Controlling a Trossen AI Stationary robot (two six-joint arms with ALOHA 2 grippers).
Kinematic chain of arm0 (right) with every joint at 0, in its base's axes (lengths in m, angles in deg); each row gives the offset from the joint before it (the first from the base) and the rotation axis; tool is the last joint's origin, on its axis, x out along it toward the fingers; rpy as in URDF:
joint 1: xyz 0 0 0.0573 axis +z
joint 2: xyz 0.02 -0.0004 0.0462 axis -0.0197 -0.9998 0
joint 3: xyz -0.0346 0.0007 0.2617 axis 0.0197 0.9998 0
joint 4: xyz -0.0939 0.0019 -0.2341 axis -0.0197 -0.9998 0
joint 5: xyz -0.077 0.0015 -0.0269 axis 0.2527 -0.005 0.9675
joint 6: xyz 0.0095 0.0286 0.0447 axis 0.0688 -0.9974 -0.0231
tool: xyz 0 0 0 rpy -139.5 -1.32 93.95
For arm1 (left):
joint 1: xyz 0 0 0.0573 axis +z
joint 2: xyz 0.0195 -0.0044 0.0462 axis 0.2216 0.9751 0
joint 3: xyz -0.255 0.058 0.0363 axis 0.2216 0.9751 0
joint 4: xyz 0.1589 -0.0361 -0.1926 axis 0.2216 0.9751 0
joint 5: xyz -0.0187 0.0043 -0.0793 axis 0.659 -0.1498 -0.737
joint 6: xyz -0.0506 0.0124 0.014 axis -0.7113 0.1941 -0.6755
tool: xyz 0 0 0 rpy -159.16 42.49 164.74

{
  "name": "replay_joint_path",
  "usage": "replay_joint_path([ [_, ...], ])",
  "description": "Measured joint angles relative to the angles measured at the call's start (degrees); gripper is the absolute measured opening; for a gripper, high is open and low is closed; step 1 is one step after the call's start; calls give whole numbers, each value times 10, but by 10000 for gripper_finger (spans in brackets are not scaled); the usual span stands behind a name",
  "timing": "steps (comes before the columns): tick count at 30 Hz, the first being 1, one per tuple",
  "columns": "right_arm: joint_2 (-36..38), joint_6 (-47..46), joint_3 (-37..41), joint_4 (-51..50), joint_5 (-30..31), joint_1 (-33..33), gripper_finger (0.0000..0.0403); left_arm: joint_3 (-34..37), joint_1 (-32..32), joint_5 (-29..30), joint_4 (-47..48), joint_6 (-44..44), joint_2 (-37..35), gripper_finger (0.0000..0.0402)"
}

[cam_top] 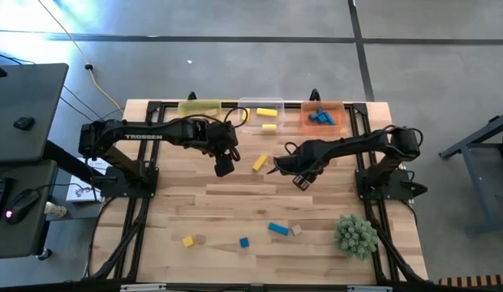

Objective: Sort & place blocks by color
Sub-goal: Put the top brown block into the yellow bin

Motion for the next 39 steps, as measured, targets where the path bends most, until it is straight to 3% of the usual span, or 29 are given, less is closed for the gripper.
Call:
replay_joint_path([
  [8, 81, -67, 109, 98, -47, 0, 165, 0, 0, 0, 0, -10, 0, 192],
  [16, 156, -125, 168, 256, -47, -2, 165, 0, 0, 0, -1, -10, 0, 192],
  [21, 159, -128, 186, 295, -48, -3, 170, 0, 0, 0, -1, -10, 0, 192],
  [32, 156, -143, 193, 308, -23, -30, 229, 0, 0, 1, -5, -4, 0, 192],
  [39, 117, -123, 194, 313, -58, -40, 232, 0, 0, 3, -13, 0, 0, 192],
])
